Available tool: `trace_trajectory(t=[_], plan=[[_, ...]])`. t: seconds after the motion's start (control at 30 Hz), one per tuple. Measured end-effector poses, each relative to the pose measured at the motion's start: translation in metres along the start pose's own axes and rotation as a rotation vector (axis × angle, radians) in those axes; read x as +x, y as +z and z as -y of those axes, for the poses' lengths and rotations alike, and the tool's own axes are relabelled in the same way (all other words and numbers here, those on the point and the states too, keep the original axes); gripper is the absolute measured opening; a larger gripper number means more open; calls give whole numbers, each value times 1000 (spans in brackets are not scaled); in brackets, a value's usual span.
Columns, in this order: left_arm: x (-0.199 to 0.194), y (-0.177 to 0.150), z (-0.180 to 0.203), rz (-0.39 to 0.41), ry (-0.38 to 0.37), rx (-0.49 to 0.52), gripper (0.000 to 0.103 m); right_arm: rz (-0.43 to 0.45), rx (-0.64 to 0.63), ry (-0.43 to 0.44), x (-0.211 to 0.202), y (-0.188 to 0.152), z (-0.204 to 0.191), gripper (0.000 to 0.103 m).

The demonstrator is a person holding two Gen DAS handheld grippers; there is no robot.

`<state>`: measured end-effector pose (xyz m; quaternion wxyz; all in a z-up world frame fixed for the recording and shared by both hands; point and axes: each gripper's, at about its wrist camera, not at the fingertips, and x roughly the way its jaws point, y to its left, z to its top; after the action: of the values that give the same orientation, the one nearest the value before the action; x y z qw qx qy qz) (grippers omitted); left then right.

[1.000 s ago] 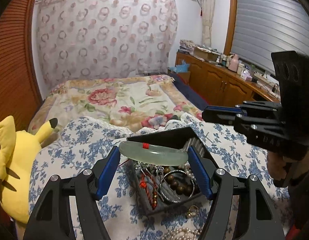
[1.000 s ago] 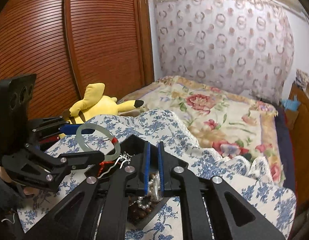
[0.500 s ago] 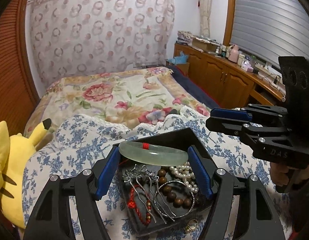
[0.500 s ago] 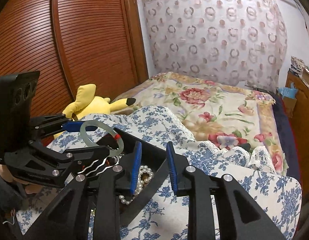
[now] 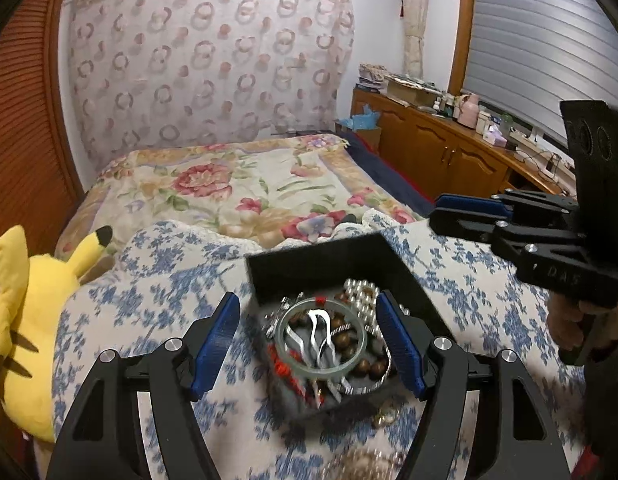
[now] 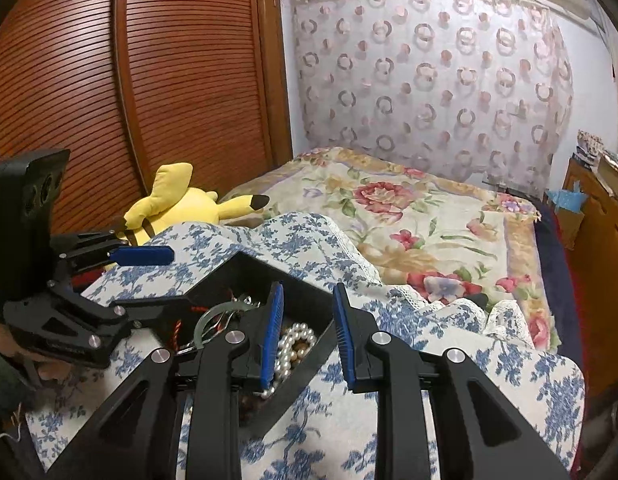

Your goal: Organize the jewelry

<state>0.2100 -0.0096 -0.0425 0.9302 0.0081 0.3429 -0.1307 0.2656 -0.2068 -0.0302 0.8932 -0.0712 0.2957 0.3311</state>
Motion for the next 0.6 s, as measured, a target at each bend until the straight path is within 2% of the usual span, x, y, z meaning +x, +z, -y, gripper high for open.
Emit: trace_trajectory(t=[0.07, 0.13, 0.6], plan=[[-6, -7, -3, -3, 3, -4, 68, -6, -5, -7, -6, -5, -2, 28], [-14, -16, -6, -5, 7, -7, 76, -15, -5, -14, -11, -11, -6, 28], [-45, -80, -13, -57, 14, -40, 80, -77, 27, -40, -40, -75, -39, 28]])
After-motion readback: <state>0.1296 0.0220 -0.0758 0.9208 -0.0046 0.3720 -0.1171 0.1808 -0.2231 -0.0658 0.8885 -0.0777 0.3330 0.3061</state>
